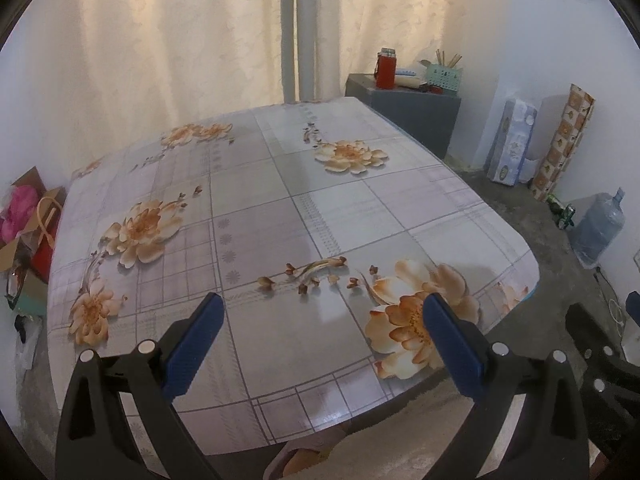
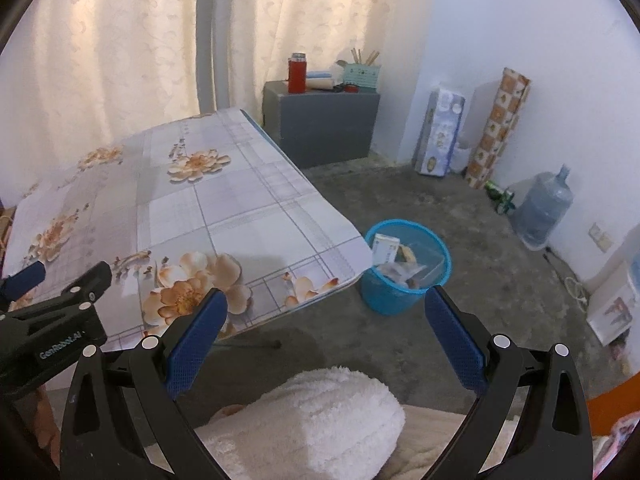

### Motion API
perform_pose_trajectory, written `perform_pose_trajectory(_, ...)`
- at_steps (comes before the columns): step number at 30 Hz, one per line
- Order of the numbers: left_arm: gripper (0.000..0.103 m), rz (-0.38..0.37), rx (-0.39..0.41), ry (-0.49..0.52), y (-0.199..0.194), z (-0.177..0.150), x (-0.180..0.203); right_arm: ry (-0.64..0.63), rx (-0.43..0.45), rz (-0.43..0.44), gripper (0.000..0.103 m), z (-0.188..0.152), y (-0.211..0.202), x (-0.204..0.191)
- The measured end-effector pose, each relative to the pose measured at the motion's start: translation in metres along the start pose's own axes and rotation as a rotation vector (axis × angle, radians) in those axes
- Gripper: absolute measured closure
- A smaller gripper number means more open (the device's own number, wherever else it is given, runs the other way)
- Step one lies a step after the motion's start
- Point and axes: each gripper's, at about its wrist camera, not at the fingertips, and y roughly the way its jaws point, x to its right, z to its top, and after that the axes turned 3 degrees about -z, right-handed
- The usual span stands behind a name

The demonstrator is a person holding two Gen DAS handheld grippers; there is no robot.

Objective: Collect trash

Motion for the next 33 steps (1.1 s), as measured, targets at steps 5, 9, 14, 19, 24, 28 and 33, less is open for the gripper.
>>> perform_pose_trajectory(5, 0.006, 0.026, -0.012, 0.001, 0.004, -0.001, 0.001, 0.001, -0.001, 0.055, 0.008, 0.004, 0.007, 0.005)
perform_pose_trajectory(9, 0.006, 0.047, -0.022, -0.002, 0.008, -0.001, -0.001, 0.001, -0.004, 0.09, 0.008, 0.008, 0.015, 0.004)
perform_pose_trajectory(14, 0.006, 0.065, -0.022, -0.016, 0.009, 0.0, -0.003, -0.004, -0.01, 0.107, 0.008, 0.011, 0.021, 0.002)
perform_pose_trajectory(19, 0.006, 0.074, -0.023, -0.017, 0.009, 0.0, -0.004, -0.009, -0.015, 0.122, 0.008, 0.011, 0.022, 0.003)
perform_pose_trajectory(24, 0.006, 0.085, -0.035, -0.024, 0.009, -0.003, -0.007, -0.016, -0.017, 0.151, 0.008, 0.011, 0.023, 0.002)
perform_pose_trajectory(28, 0.006, 0.09, -0.047, -0.034, 0.01, -0.003, -0.007, -0.015, -0.012, 0.164, 0.008, 0.012, 0.024, 0.004)
perform_pose_trajectory(33, 0.006, 0.136, -0.049, -0.065, 0.01, 0.002, -0.01, -0.004, 0.007, 0.191, 0.008, 0.019, 0.029, 0.017)
